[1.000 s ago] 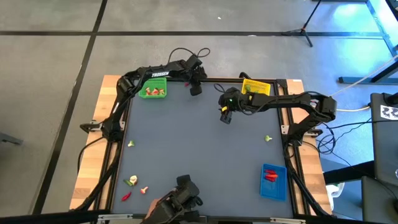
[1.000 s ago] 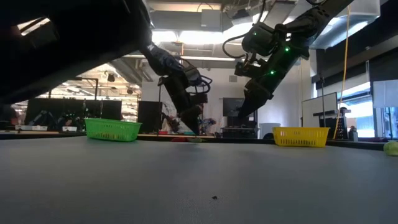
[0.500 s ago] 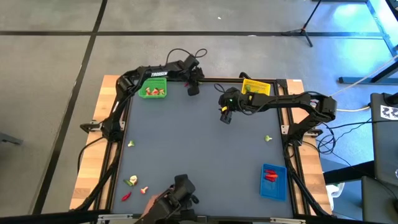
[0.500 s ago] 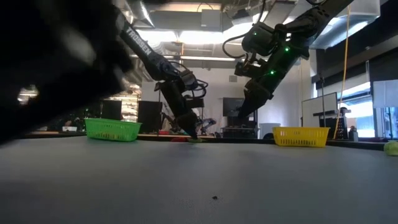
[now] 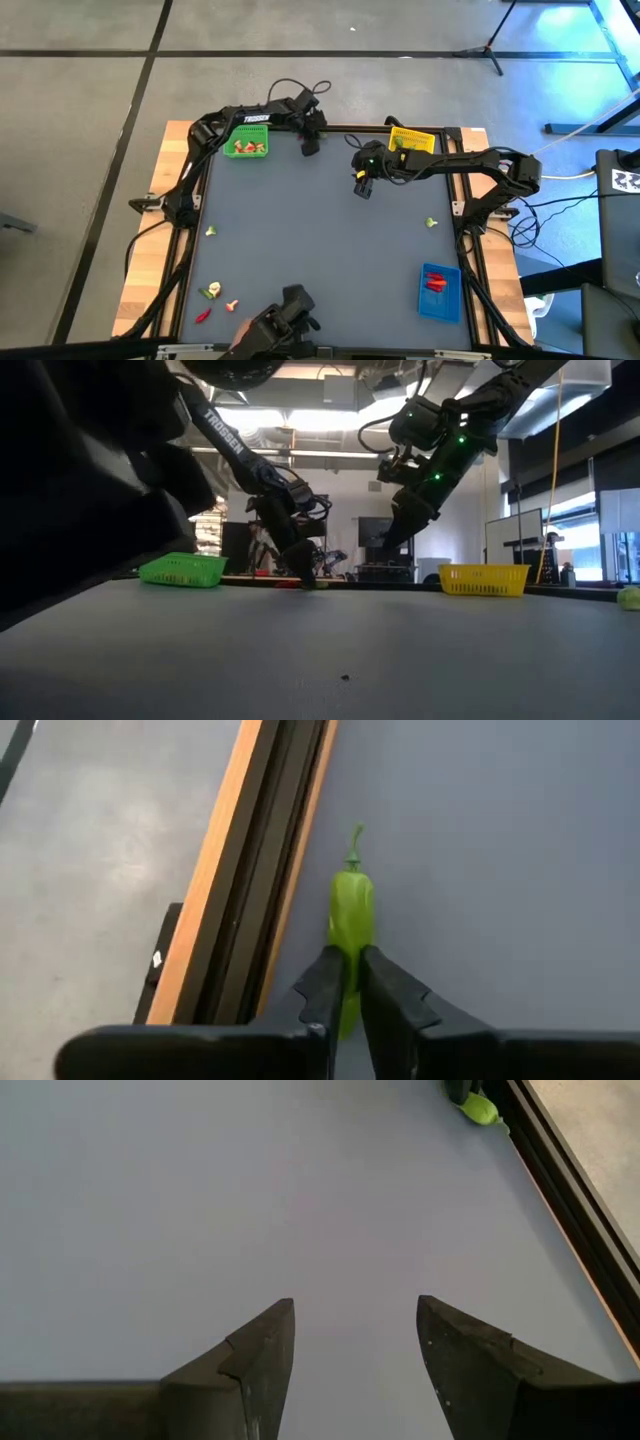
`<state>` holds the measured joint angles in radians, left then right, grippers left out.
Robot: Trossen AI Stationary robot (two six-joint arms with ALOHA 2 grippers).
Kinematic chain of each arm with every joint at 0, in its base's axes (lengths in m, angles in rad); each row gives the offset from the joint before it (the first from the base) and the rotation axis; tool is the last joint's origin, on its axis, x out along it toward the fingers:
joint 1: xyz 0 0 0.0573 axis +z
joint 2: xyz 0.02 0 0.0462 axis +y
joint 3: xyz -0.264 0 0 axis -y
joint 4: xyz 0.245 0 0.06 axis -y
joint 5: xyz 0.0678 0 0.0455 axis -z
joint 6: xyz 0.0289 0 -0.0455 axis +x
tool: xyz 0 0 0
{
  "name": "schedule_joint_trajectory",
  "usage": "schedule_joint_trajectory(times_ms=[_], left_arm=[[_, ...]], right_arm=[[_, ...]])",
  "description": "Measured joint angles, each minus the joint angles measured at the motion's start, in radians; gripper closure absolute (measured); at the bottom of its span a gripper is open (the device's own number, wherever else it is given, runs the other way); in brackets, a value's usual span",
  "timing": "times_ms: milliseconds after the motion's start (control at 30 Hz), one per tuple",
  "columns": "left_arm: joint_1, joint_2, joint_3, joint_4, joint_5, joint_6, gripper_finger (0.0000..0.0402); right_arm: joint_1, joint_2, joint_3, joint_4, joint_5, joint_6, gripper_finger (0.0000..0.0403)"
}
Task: Sort produce into baskets
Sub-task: Put the green chili pepper into the blue bin
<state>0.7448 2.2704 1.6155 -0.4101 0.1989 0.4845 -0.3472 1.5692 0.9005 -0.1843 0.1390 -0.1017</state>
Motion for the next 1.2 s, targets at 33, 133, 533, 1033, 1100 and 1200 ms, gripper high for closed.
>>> schedule_joint_trajectory(times_ms=[33, 133, 533, 1033, 1100, 1200], left_arm=[[-0.004, 0.0, 0.0, 0.0, -0.01, 0.005, 0.037], [-0.013, -0.001, -0.001, 0.001, -0.039, 0.025, 0.0369], [-0.012, 0.0, -0.001, -0.011, -0.031, 0.061, 0.0392], [-0.08, -0.21, -0.006, -0.078, -0.111, 0.01, 0.0399], [-0.095, -0.25, -0.007, -0.106, -0.112, 0.003, 0.0399], [-0.121, -0.325, -0.006, -0.143, -0.113, -0.012, 0.0399]], right_arm=[[0.0, 0.0, 0.0, -0.001, 0.001, 0.0, 0.0194], [0.0, 0.0, 0.0, 0.001, 0.002, 0.0, 0.0194], [0.0, 0.0, 0.0, 0.0, 0.002, 0.0, 0.0194], [0.0, -0.001, 0.0, 0.004, -0.042, 0.019, 0.0194], [0.002, -0.014, -0.001, -0.012, -0.062, 0.045, 0.0194], [0.019, -0.056, -0.001, -0.041, -0.079, 0.077, 0.0194]])
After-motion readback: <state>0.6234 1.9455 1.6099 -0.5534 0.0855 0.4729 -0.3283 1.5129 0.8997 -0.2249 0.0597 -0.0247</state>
